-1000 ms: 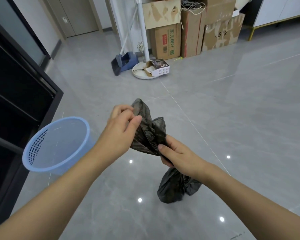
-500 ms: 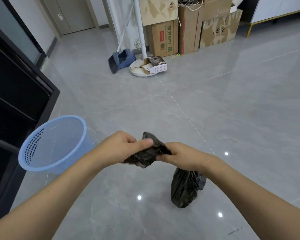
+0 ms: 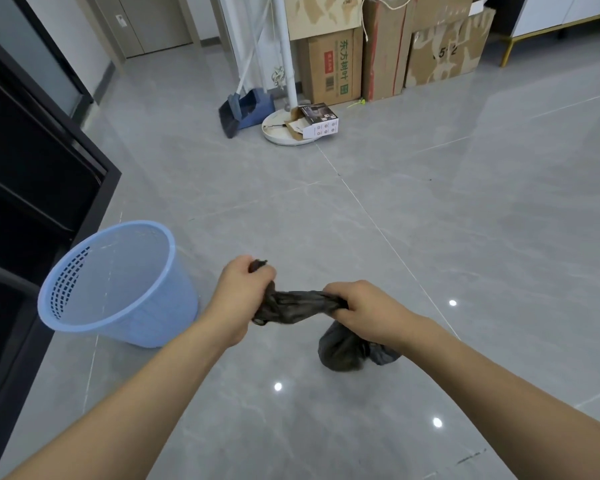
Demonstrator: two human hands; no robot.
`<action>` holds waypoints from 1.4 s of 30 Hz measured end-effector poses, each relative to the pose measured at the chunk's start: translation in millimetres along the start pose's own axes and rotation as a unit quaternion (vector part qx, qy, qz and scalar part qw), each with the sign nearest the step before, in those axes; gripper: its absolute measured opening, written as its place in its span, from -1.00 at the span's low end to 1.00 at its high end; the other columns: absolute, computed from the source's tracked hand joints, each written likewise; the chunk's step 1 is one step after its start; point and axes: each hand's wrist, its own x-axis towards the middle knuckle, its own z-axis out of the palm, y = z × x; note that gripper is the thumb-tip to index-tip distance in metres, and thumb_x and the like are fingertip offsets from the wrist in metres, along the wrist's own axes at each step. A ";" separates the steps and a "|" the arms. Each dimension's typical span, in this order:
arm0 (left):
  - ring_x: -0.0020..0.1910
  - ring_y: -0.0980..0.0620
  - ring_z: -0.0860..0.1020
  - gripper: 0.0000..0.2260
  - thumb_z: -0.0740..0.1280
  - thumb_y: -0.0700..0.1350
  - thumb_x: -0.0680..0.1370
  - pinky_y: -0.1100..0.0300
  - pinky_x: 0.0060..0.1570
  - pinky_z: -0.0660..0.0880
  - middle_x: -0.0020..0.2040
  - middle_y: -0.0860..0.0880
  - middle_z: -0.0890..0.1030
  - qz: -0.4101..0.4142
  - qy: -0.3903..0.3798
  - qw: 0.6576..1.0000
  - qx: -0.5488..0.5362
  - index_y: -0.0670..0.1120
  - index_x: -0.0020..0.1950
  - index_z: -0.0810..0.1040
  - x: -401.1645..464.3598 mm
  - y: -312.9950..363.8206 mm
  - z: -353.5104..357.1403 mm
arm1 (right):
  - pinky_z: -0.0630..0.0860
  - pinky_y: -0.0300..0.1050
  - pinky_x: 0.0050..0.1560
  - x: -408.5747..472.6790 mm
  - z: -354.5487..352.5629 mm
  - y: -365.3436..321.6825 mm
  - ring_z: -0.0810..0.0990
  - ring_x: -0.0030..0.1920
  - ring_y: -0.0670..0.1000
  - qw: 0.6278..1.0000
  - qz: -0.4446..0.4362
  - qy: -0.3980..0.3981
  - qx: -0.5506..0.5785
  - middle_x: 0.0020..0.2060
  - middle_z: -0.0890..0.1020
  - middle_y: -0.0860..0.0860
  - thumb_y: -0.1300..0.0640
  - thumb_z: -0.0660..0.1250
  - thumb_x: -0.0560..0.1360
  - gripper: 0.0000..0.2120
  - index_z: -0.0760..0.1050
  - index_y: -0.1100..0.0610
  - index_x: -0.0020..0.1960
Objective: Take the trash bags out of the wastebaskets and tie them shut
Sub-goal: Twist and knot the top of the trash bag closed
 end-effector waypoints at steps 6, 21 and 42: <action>-0.44 0.11 0.54 -0.56 0.31 0.31 0.44 0.18 -0.32 0.48 -0.45 0.02 0.61 0.088 -0.192 0.838 0.503 -0.07 -0.30 0.56 -7.4 7.0 0.8 | 0.45 -0.14 -0.16 5.3 4.4 7.5 0.54 -0.18 -0.01 0.999 0.014 -0.002 -0.046 -0.27 0.63 -0.10 0.24 0.22 0.40 -0.74 0.58 0.01 -0.01; 0.16 0.02 0.54 -0.74 0.26 0.05 0.58 0.16 0.17 0.33 0.11 -0.02 0.66 -0.056 -0.114 0.971 -0.205 -0.01 0.13 0.67 -20.0 -10.1 19.2 | 0.43 -0.13 0.07 7.5 17.6 19.4 0.55 0.09 0.03 0.986 0.062 -0.149 -0.037 -0.04 0.58 -0.11 0.09 0.13 0.59 -0.70 0.54 -0.10 0.22; -0.27 -0.09 0.52 -0.66 0.21 0.17 0.50 0.09 -0.15 0.47 -0.43 -0.01 0.51 -0.009 -0.044 0.991 0.126 0.02 -0.30 0.62 0.5 -16.7 -4.9 | 0.20 -0.12 -0.14 1.9 17.5 21.4 0.54 -0.19 0.15 0.979 0.017 -0.031 -0.200 -0.28 0.58 0.00 0.00 0.06 0.63 -0.79 0.42 0.06 0.02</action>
